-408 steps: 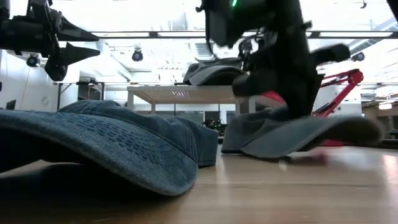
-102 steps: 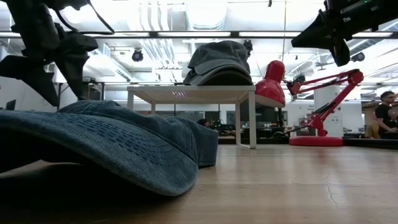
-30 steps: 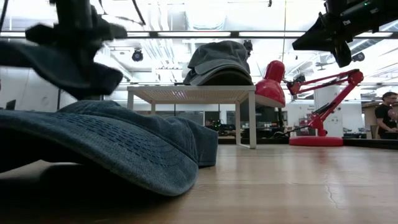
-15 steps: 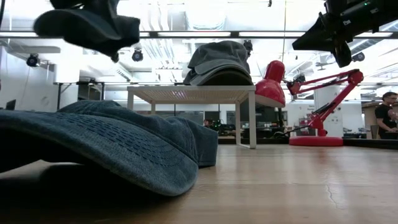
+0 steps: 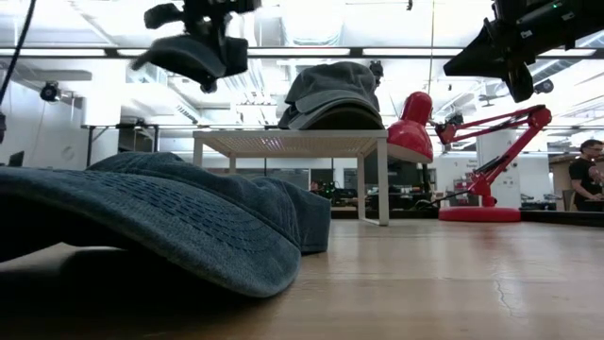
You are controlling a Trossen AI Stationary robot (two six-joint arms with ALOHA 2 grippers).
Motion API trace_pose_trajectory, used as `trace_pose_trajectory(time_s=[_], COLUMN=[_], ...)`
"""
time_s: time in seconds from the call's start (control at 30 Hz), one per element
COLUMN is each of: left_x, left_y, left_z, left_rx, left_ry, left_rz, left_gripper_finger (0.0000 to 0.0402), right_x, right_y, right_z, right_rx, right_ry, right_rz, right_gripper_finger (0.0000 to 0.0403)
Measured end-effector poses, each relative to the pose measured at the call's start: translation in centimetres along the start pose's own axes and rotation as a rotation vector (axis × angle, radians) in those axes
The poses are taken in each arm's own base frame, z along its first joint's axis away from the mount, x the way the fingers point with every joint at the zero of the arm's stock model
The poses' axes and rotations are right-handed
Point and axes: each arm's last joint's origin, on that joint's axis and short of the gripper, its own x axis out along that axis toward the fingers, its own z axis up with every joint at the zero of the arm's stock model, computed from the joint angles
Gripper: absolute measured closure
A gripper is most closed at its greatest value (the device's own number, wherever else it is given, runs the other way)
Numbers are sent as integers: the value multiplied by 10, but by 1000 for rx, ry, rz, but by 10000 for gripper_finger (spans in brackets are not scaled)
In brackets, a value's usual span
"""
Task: Stack small to large cups/mugs on shelf
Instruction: Put the top blue cup on the shelf
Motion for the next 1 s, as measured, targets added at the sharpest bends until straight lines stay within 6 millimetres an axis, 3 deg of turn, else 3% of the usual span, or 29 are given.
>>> trace_pose_trajectory(time_s=[0.27, 0.53, 0.77, 1.0], left_x=[44, 78, 95, 98], left_y=[-18, -26, -37, -41], left_z=[27, 27, 23, 22], left_rx=[0, -31, -29, -40], left_ry=[-11, 70, 111, 118], left_rz=[-18, -15, -41, -70], left_gripper_finger=[391, 389, 389, 389], right_x=[0, 0, 0, 0], right_y=[0, 0, 0, 0], right_z=[0, 0, 0, 0], right_rx=[1, -2, -4, -8], right_ry=[0, 0, 2, 5], right_rz=[0, 0, -1, -4], right_gripper_finger=[374, 374, 374, 374])
